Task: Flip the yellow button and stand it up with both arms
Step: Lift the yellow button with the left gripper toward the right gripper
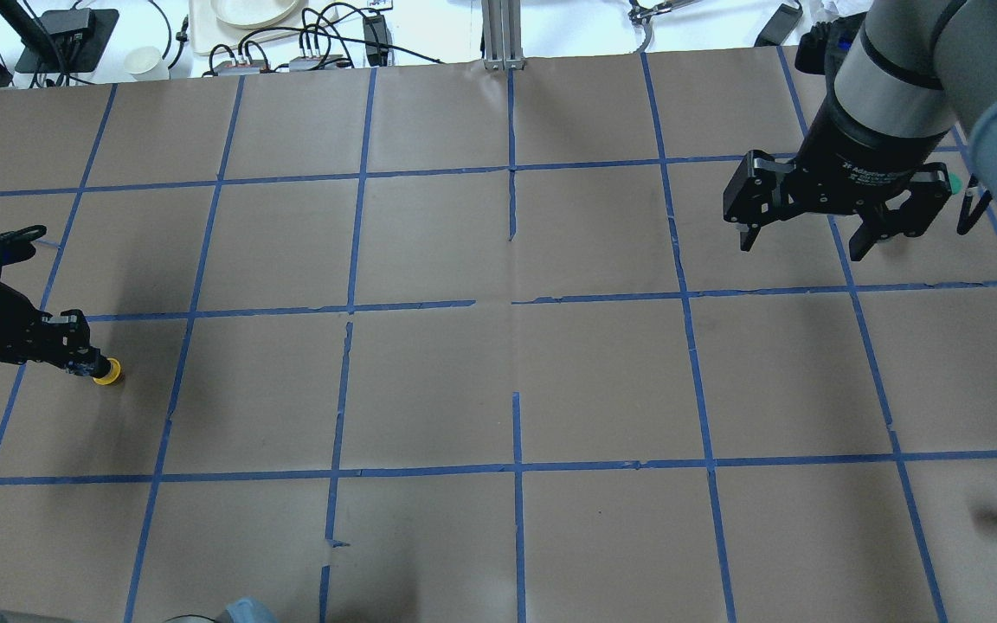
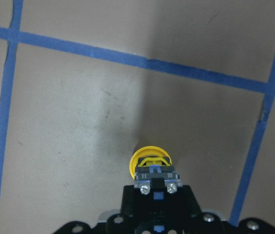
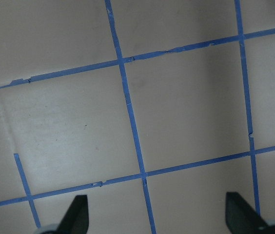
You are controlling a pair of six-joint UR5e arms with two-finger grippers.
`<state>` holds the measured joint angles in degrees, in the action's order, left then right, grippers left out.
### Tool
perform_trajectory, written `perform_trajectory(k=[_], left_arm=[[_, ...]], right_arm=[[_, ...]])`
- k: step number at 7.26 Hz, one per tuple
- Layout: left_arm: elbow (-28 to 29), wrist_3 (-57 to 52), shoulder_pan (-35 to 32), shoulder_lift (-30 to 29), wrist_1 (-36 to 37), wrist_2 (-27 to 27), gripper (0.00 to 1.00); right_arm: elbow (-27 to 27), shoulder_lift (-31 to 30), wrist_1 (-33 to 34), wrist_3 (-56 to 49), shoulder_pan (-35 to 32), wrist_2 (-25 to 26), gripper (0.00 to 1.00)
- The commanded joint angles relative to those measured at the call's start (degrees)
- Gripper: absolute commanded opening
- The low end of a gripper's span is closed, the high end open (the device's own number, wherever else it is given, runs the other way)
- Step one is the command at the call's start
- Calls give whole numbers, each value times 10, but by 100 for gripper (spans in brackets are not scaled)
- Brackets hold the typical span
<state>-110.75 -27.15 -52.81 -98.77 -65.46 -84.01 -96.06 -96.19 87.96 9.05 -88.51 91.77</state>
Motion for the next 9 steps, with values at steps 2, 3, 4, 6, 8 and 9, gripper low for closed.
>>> perform_trajectory(k=[2,3,4,6,8,9], left_arm=[[97,75,-124,36,-184,121,3],[98,83,-153,46,-197,196,3],[101,86,-184,56,-214,271,3],[93,87,-218,65,-225,421,3],[84,110,-245,85,-234,535,2],[66,124,-250,89,-234,605,2]], right_arm=[[1,-2,-3,-3,0,-1,100],[1,-9,-7,-2,-2,-1,100],[2,-9,-4,-2,-2,1,100],[5,-2,-7,24,1,-5,100],[13,6,-10,220,4,-121,100],[24,16,-10,283,6,-187,100]])
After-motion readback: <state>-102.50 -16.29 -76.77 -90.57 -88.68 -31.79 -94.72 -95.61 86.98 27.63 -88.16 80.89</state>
